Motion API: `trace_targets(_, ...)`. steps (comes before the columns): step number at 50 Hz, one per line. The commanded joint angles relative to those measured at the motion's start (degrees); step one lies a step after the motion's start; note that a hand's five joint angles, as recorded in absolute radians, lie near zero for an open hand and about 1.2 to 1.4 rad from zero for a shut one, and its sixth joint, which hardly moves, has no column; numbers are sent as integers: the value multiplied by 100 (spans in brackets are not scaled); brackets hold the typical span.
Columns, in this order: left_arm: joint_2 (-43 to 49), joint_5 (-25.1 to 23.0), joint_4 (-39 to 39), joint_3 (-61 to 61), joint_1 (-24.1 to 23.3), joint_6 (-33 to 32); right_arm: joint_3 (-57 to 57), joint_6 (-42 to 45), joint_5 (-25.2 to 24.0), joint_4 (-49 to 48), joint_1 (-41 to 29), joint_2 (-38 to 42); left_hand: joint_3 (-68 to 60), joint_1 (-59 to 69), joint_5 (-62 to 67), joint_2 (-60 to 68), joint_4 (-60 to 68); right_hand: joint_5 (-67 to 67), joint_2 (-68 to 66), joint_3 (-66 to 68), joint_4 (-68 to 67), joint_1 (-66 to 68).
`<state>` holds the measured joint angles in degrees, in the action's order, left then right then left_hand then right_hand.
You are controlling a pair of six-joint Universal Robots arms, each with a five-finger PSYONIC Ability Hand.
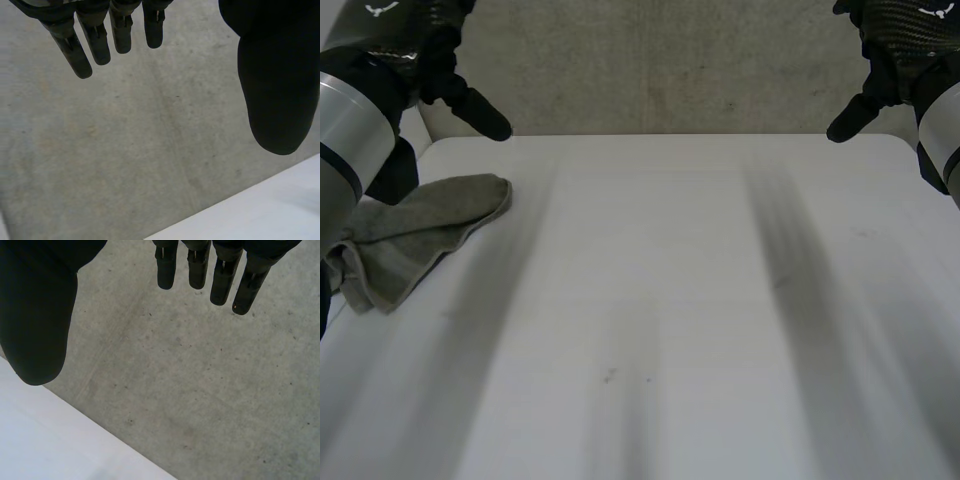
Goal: Fold the laundry.
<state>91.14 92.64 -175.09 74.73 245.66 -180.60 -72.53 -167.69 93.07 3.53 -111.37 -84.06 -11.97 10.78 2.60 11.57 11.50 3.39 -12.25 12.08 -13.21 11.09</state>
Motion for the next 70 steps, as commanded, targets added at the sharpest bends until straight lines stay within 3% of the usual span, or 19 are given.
trace_targets(1, 0, 246, 10, 15, -27, -89, 20, -89, -52, 95, -25, 12, -10, 128, -54, 49, 56, -339, 225, -208, 321, -109)
trace_targets(20, 62, 237, 18, 428, -27, -107, -121, -97, -544, 122, -8, 83, 24, 95, -88, 16, 22, -339, 225, -208, 321, -109)
trace_targets(59, 159, 219, -34, 446, -18, -133, -183, -36, -588, 122, -43, 83, 7, 111, -71, 32, 39, -339, 225, -208, 321, -109)
trace_targets(64, 211, 193, -166, 446, -18, -887, -174, 139, -623, 139, -78, 92, -765, 884, 701, 804, 811, -339, 225, -208, 321, -109)
trace_targets(70, 799, 228, -421, 393, 87, -2583, -191, 684, -816, 323, -95, 249, -499, 617, 435, 538, 545, -339, 225, -208, 321, -109)
